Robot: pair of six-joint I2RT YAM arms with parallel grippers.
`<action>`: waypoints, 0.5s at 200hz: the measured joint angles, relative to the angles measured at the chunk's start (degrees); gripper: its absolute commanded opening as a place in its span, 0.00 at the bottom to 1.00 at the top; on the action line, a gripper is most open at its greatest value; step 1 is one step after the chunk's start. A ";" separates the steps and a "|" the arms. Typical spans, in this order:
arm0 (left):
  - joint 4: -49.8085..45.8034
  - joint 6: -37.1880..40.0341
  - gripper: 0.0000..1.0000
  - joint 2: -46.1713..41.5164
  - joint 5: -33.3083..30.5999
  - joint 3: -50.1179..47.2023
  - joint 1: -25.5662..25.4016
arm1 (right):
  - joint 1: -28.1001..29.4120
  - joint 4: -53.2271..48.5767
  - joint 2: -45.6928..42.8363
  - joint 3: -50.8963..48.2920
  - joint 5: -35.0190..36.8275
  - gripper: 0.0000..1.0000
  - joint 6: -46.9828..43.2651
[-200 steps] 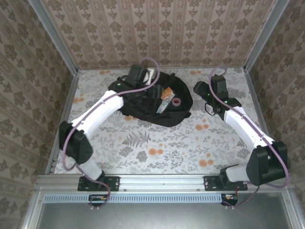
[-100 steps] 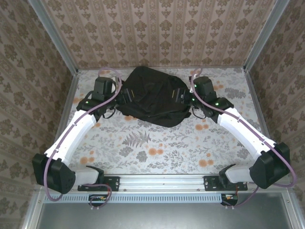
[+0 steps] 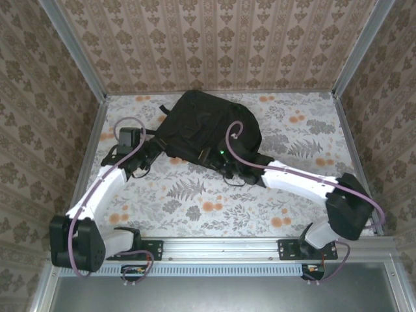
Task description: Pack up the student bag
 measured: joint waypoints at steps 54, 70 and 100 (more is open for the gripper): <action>3.87 -2.69 0.65 -7.78 -0.55 -3.67 4.50 | 3.67 10.64 16.09 3.34 1.90 0.78 12.44; 4.46 -3.30 0.65 -7.87 -0.22 -4.68 4.72 | 3.87 13.73 19.08 4.74 2.69 0.75 13.46; 5.73 -4.07 0.64 -7.85 0.52 -5.57 5.05 | 3.93 16.96 21.33 7.08 4.76 0.62 13.51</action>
